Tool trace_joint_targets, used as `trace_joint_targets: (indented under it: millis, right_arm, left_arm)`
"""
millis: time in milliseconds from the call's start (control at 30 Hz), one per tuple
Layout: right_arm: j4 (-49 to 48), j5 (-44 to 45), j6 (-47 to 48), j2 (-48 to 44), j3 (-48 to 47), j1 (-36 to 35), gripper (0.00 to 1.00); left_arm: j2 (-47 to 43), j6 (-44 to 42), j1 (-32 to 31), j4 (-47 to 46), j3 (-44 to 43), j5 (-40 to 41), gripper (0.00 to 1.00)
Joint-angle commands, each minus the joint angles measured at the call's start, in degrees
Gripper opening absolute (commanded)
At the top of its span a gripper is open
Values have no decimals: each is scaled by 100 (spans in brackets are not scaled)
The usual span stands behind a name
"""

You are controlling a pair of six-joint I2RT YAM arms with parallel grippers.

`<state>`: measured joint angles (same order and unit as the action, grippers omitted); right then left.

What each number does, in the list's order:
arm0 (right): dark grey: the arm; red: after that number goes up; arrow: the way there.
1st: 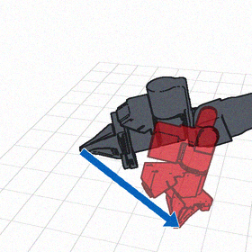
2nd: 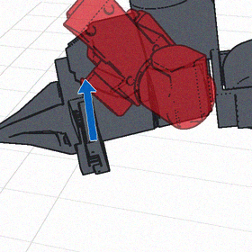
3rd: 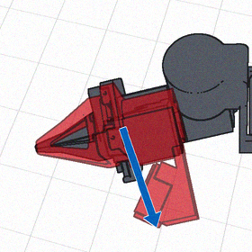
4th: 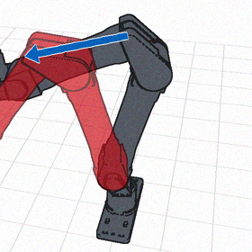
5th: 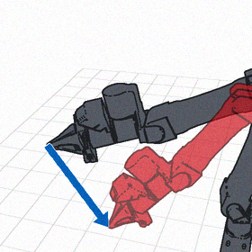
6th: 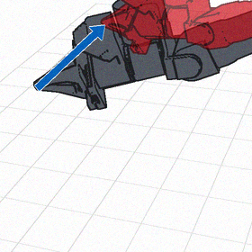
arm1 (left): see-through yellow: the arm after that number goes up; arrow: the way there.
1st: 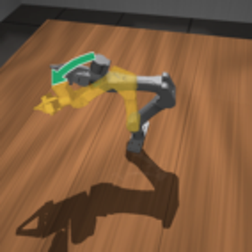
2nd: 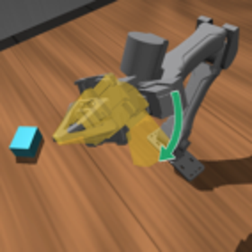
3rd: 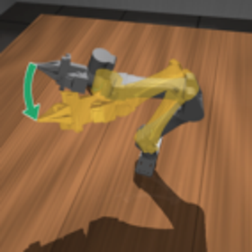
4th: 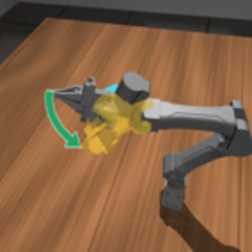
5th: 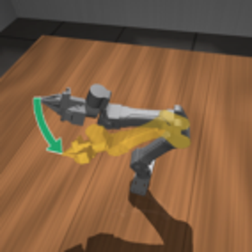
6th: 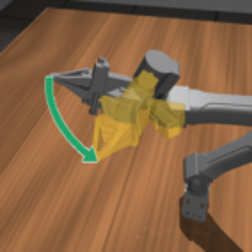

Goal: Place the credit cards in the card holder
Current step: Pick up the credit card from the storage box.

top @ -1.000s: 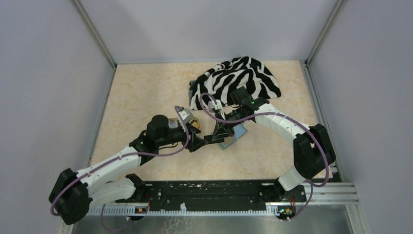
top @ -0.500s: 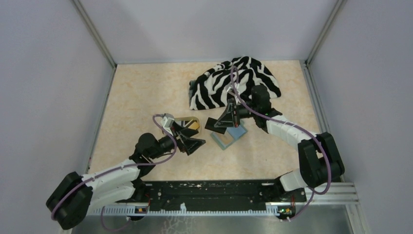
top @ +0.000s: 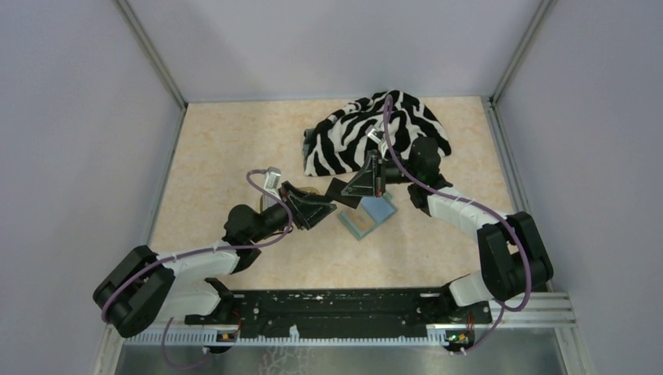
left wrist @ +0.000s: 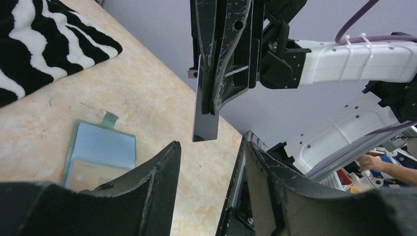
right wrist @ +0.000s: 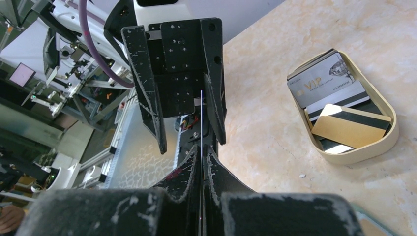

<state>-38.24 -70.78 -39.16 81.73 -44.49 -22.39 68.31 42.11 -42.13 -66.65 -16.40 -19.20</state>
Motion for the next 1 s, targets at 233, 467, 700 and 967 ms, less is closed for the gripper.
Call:
trace_joint_targets:
  millis: [233, 467, 700, 967]
  right_arm:
    - [-331, -153, 26, -79, -5, -145, 0]
    - [-92, -310, 416, -107, -69, -187, 5]
    - [3865, -536, 4065, -333, -1068, -114, 53]
    - [6199, -388, 6611, -415, -1615, -46, 71]
  left_arm:
    - [346, 125, -6, -419, -431, -19, 29]
    - [275, 10, 3, -401, -388, -56, 0]
    - [-369, -712, 29, 1921, -655, -353, 0]
    - [-679, -2421, 38, 5151, -1614, -1343, 0]
